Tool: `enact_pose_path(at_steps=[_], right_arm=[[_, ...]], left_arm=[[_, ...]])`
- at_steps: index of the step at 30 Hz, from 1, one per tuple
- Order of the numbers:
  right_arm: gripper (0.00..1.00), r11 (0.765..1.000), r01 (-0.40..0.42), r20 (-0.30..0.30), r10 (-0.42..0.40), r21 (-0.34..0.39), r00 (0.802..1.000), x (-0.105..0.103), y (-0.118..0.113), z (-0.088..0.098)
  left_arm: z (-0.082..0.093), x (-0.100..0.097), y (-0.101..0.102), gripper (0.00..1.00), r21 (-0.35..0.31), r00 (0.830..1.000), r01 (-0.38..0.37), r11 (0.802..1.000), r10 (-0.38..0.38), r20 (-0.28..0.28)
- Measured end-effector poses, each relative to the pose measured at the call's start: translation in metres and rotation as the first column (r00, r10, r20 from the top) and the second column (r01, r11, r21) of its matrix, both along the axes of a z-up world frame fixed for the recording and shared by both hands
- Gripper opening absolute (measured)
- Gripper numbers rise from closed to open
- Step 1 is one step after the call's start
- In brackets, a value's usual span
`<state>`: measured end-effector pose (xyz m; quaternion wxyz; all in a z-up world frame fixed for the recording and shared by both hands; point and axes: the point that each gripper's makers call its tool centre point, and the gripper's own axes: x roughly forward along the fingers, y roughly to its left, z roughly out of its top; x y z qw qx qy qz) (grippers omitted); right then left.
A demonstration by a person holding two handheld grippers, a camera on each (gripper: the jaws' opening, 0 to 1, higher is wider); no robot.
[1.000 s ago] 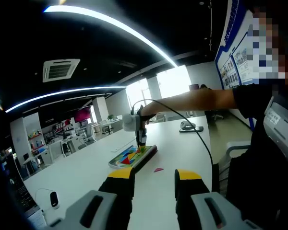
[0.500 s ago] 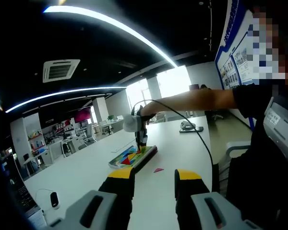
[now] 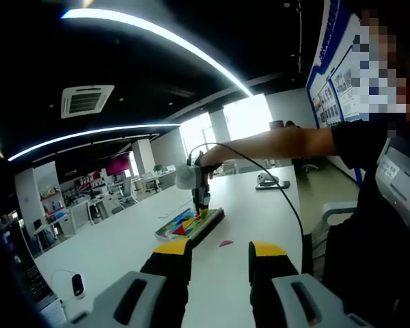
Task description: Pick up the tangram pieces one by one and place each piece onto its matching region on the pattern sheet, fitting the shapes together until the outline on the sheet is completely filled by the tangram pieces
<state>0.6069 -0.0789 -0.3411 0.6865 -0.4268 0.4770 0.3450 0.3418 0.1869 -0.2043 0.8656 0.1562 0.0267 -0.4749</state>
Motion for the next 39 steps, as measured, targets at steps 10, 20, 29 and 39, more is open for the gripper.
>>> enact_pose_path(at_steps=[10, 20, 29, 39], right_arm=[[0.23, 1.000, 0.010, 0.024, -0.010, 0.011, 1.000, 0.002, -0.002, 0.002], [0.35, 0.992, 0.026, 0.102, -0.039, 0.127, 0.994, -0.003, 0.000, 0.032], [0.18, 0.981, 0.116, 0.052, -0.125, 0.153, 0.991, -0.005, -0.012, 0.021], [0.18, 0.964, 0.201, -0.035, -0.198, 0.175, 0.980, -0.025, -0.009, -0.002]], left_arm=[[-0.001, -0.001, -0.002, 0.35, 0.000, 1.000, -0.001, 1.000, 0.001, 0.000], [0.009, 0.012, 0.011, 0.35, -0.066, 0.997, -0.078, 0.995, 0.078, -0.006], [0.008, 0.009, 0.007, 0.35, -0.058, 0.998, -0.068, 0.996, 0.068, -0.002], [0.007, 0.011, 0.010, 0.35, -0.055, 0.998, -0.069, 0.996, 0.069, -0.003]])
